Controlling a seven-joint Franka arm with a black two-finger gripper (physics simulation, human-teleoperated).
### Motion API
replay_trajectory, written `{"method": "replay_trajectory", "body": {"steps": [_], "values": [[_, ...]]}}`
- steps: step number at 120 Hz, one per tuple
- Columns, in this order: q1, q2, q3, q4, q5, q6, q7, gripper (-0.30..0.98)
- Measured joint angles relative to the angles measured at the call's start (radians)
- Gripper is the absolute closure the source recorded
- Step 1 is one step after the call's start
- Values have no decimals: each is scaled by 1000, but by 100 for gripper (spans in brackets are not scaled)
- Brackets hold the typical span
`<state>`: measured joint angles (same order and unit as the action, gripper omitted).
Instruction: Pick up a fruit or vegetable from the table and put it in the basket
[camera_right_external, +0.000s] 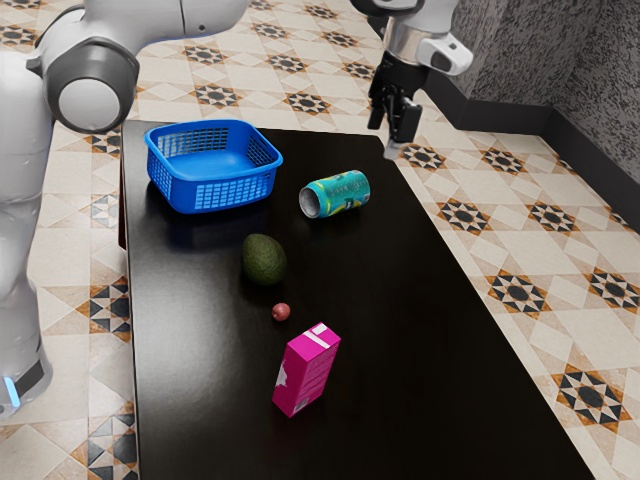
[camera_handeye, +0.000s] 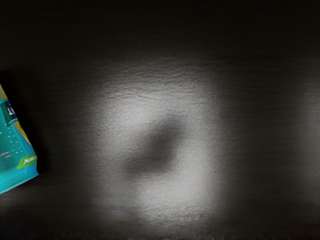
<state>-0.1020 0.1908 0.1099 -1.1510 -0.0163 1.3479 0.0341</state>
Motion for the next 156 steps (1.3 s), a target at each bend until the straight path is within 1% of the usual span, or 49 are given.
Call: {"method": "replay_trajectory", "body": {"steps": [54,64,69,98,104,112,119,122,127,131,136,145,156], "values": [[1,4,5,3,0,-21,17,0],[1,-28,4,109,1,-45,19,0],[0,-44,3,138,1,-60,20,0],[0,-57,5,154,7,-102,25,0],[-1,-56,5,151,11,-106,57,0],[-1,-53,5,132,12,-109,155,0],[-2,-56,3,86,16,-108,239,0],[-3,-74,1,34,21,-100,274,0],[-9,-154,-1,-118,29,-64,334,0],[-17,-250,0,-281,38,-22,384,0],[-16,-313,1,-396,48,22,448,0],[-6,-353,-2,-486,58,82,564,0],[-13,-372,-13,-537,64,135,694,0]]}}
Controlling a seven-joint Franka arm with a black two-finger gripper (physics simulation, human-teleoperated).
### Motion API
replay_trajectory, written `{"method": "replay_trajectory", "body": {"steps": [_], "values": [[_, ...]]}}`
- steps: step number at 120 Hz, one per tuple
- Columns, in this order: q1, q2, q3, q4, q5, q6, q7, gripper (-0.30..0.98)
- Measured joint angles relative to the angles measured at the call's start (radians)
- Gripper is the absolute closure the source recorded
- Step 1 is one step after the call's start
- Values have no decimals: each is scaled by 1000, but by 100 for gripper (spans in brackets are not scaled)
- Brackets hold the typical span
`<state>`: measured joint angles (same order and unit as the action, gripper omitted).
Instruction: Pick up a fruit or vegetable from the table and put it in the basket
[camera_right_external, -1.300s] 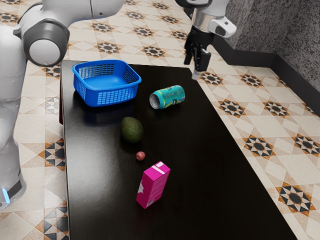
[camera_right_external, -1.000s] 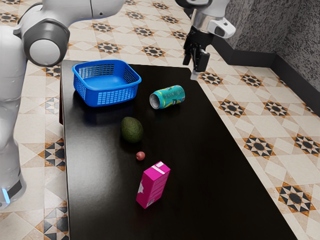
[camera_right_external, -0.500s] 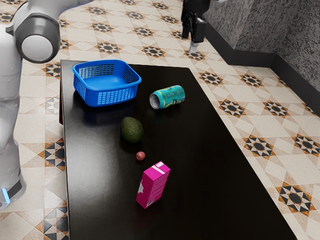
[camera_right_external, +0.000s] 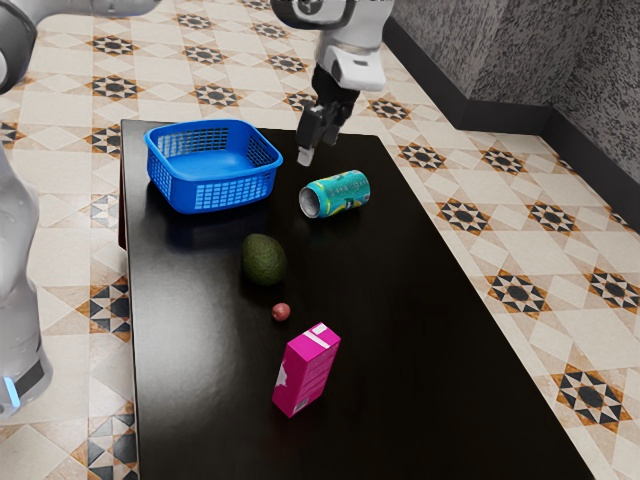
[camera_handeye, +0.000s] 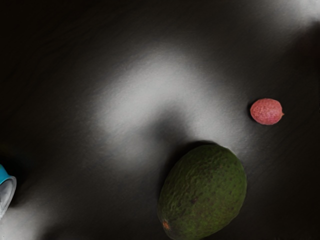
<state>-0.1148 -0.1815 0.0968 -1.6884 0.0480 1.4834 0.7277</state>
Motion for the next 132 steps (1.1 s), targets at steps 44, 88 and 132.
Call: {"method": "replay_trajectory", "body": {"steps": [44,88,132], "values": [[1,-70,-4,-202,-25,149,348,0],[-2,-117,-11,-403,-26,302,513,0],[-2,-185,-11,-548,-19,388,601,0]]}}
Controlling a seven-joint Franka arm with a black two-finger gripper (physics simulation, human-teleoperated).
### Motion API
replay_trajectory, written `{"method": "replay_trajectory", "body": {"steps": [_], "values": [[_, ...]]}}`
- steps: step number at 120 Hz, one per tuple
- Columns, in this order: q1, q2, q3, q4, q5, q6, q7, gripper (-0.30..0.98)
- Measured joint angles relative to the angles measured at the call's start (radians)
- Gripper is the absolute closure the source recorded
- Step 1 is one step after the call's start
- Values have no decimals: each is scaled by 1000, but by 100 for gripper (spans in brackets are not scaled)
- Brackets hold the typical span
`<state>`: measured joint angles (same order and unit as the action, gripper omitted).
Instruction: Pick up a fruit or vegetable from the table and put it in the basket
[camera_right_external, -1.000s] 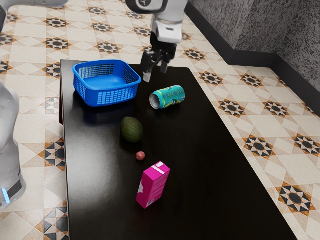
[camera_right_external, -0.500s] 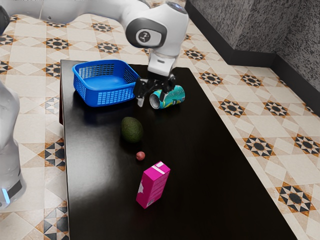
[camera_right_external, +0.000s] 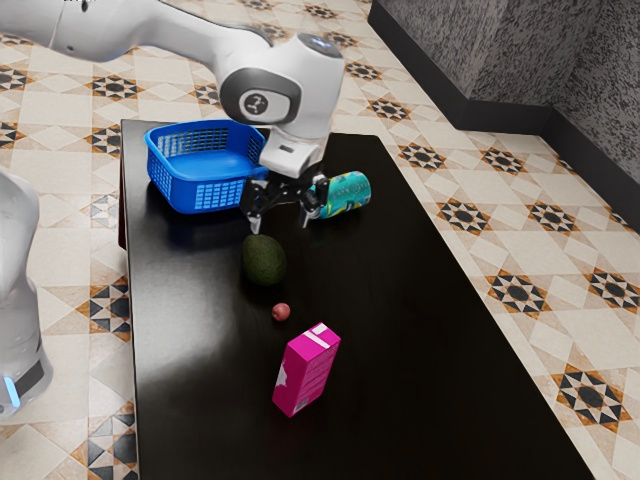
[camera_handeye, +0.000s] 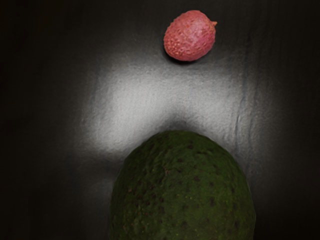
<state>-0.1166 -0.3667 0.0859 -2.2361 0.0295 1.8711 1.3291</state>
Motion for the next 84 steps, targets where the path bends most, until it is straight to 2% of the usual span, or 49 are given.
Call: {"method": "replay_trajectory", "body": {"steps": [84], "values": [[0,27,2,-103,15,66,73,0]]}}
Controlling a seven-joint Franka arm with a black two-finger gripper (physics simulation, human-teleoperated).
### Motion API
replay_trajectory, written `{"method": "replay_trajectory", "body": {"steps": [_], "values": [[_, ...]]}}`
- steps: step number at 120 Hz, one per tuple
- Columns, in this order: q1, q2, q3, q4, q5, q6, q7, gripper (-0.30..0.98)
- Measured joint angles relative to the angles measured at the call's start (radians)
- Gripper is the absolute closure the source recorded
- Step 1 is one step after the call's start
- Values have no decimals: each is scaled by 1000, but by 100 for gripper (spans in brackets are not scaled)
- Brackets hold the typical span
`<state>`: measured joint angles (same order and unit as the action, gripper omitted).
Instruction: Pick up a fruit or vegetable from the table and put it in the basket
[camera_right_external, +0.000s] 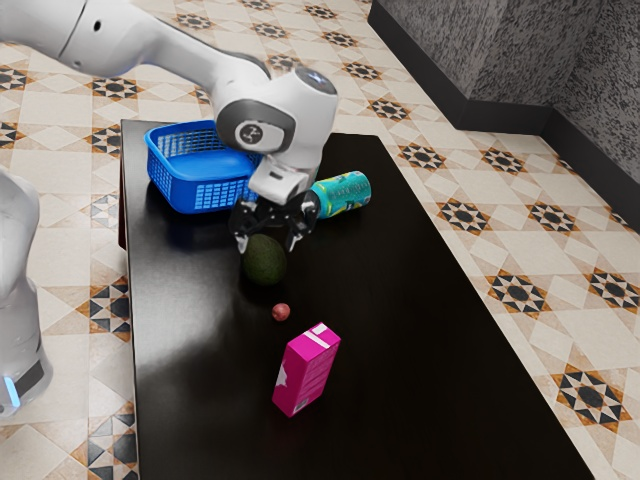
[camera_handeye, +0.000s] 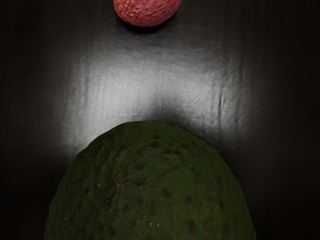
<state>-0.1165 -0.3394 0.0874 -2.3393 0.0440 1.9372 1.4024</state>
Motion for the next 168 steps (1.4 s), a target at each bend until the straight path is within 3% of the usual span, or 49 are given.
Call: {"method": "replay_trajectory", "body": {"steps": [112,121,156,168], "values": [[0,42,0,-39,0,57,23,1],[0,43,0,-39,1,59,23,10],[0,36,0,-38,7,91,14,67],[-1,6,-1,-20,9,94,8,68]]}}
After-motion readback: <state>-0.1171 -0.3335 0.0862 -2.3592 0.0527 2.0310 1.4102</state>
